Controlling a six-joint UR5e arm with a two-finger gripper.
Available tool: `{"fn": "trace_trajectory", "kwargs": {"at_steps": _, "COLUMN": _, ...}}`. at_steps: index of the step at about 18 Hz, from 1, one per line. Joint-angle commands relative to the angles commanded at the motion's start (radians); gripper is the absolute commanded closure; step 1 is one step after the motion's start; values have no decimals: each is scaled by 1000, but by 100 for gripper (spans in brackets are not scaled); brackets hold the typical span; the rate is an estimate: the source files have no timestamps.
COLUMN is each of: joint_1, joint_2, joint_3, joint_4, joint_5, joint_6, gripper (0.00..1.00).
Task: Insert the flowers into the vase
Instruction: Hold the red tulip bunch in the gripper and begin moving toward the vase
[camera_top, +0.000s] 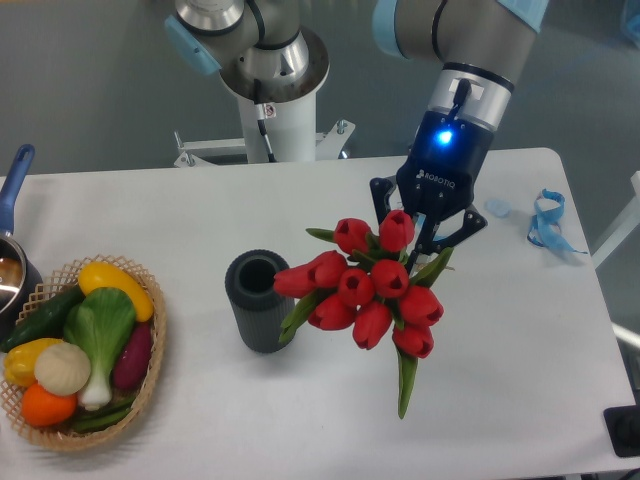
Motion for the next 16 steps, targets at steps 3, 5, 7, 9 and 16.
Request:
{"fn": "trace_trajectory", "kwargs": {"at_steps": 3, "joint_1": -2, "joint_2": 3, "joint_3": -12, "joint_4": 2, "joint_5": 0, "joint_6": 0, "gripper": 93}}
{"fn": "trace_trajectory", "kwargs": {"at_steps": 5, "joint_1": -2, "joint_2": 2, "joint_3": -8, "joint_4": 2, "joint_5": -2, "joint_6": -3, "gripper": 92}}
{"fn": "trace_trajectory", "kwargs": {"at_steps": 7, "joint_1": -3, "joint_2": 2, "joint_3": -9, "joint_4": 2, "joint_5": -14, "joint_6": -3, "gripper": 92}}
{"fn": "trace_trajectory", "kwargs": {"at_steps": 9, "joint_1": -6, "joint_2": 2, "joint_3": -8, "joint_4": 2, "joint_5": -18, "joint_6": -3, "gripper": 92}}
{"fn": "trace_trajectory", "kwargs": {"at_steps": 16, "joint_1": -12, "joint_2": -14, "joint_3": -5, "joint_4": 3, "joint_5": -159, "joint_6": -2, "gripper": 92}}
